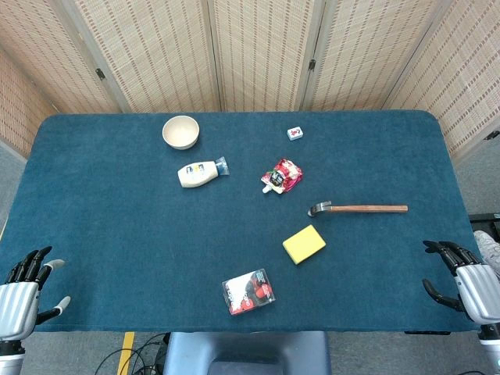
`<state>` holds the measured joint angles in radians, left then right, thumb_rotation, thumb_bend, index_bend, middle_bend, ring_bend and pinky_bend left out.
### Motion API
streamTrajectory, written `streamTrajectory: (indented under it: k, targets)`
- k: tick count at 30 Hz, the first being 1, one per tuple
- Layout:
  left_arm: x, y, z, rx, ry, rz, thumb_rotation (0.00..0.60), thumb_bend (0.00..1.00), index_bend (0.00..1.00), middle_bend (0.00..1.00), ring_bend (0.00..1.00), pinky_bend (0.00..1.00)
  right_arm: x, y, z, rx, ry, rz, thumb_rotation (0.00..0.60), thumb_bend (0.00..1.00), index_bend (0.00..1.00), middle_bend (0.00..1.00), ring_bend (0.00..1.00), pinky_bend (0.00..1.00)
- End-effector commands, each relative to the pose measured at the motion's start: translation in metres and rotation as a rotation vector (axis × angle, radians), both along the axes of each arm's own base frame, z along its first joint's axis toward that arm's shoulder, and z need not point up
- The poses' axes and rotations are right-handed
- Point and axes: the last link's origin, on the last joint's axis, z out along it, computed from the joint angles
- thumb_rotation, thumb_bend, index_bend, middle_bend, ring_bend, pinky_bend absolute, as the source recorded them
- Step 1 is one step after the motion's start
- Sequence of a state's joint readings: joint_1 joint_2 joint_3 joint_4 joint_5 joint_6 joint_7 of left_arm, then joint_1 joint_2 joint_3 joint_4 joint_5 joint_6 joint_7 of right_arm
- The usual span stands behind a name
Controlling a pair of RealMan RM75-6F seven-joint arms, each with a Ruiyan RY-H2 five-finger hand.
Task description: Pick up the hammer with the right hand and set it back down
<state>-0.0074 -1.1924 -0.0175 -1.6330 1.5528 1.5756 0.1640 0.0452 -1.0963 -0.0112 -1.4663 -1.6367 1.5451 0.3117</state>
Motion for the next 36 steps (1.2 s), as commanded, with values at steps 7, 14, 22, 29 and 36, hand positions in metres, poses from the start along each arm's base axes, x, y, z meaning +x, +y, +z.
streamTrajectory:
  k: [7,14,22,29,36]
  targets:
    - [0.0,-0.001,-0.001,0.003,0.002,0.005,0.6,0.2,0.31,0.13,0.12,0.21,0.0,-0.003,-0.001,0.006,0.001,0.01,0.6,0.25,0.2,0.32,0.21,0.29]
    - [0.001,-0.001,0.0,0.003,0.004,0.008,0.6,0.2,0.31,0.13,0.12,0.21,0.003,-0.013,-0.004,0.026,0.011,0.03,0.6,0.25,0.2,0.32,0.21,0.29]
    - [0.0,-0.001,-0.001,0.001,-0.001,0.012,0.6,0.2,0.32,0.13,0.12,0.21,0.021,-0.055,-0.01,0.066,0.067,0.063,0.6,0.25,0.2,0.29,0.18,0.26]
    - [-0.005,-0.005,0.0,0.008,-0.001,0.027,0.6,0.2,0.32,0.13,0.12,0.21,0.044,-0.109,-0.033,0.142,0.121,0.084,0.6,0.28,0.2,0.26,0.11,0.13]
    - [-0.008,-0.008,0.002,0.014,-0.003,0.038,0.6,0.2,0.32,0.13,0.12,0.21,0.06,-0.157,-0.062,0.199,0.151,0.085,0.6,0.28,0.2,0.27,0.07,0.07]
